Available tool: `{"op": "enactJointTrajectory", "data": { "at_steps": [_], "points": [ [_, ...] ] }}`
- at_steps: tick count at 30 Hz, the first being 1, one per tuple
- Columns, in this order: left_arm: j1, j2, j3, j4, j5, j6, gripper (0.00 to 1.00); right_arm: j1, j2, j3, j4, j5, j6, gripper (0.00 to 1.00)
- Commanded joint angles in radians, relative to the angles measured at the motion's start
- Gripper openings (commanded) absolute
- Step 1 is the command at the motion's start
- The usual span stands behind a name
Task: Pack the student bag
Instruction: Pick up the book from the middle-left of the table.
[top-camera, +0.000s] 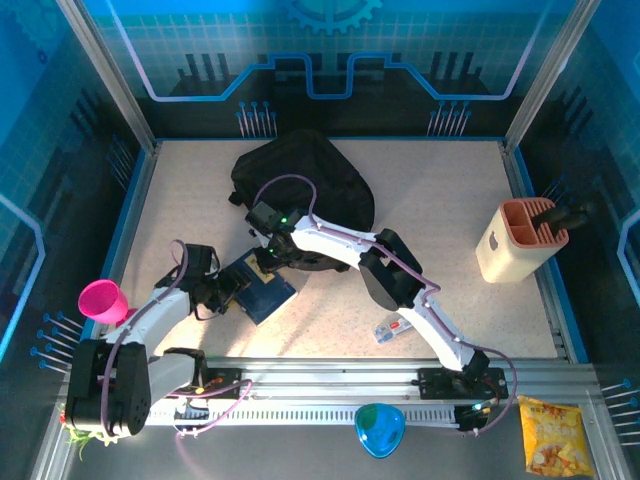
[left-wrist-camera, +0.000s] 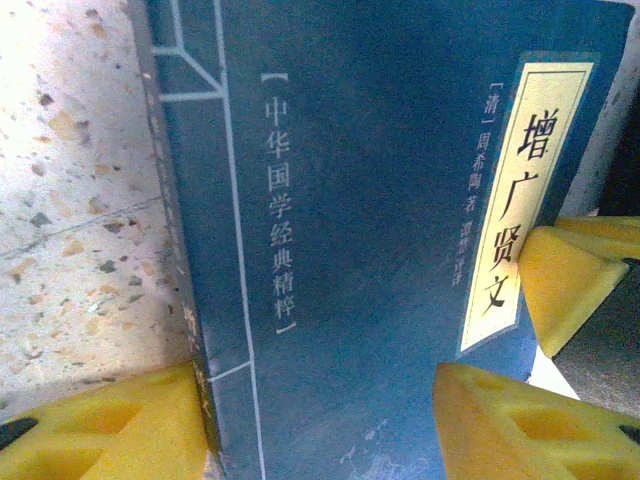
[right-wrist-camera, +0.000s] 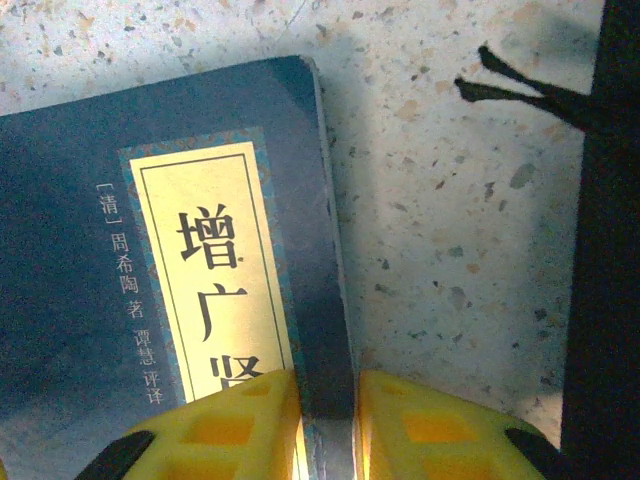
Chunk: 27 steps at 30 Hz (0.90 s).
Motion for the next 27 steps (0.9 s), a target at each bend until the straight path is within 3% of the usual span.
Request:
{"op": "enactJointTrajectory", "data": {
  "at_steps": [1, 10, 21, 27],
  "points": [
    [0.011, -0.011, 0.007, 0.067, 0.061, 0.035, 0.55, -0.017, 0.094, -0.047, -0.101, 0.035, 0.004, 0.24],
    [0.012, -0.125, -0.009, 0.129, 0.106, 0.031, 0.42, -0.021, 0.088, -0.052, -0.094, 0.025, 0.007, 0.24],
    [0.012, -0.016, -0.012, 0.251, 0.168, -0.019, 0.3, -0.032, 0.043, -0.093, -0.03, -0.059, 0.016, 0.25],
    [0.012, -0.062, 0.041, 0.14, 0.039, -0.002, 0.08, -0.044, -0.055, -0.091, -0.004, -0.091, 0.013, 0.3]
  ]
}}
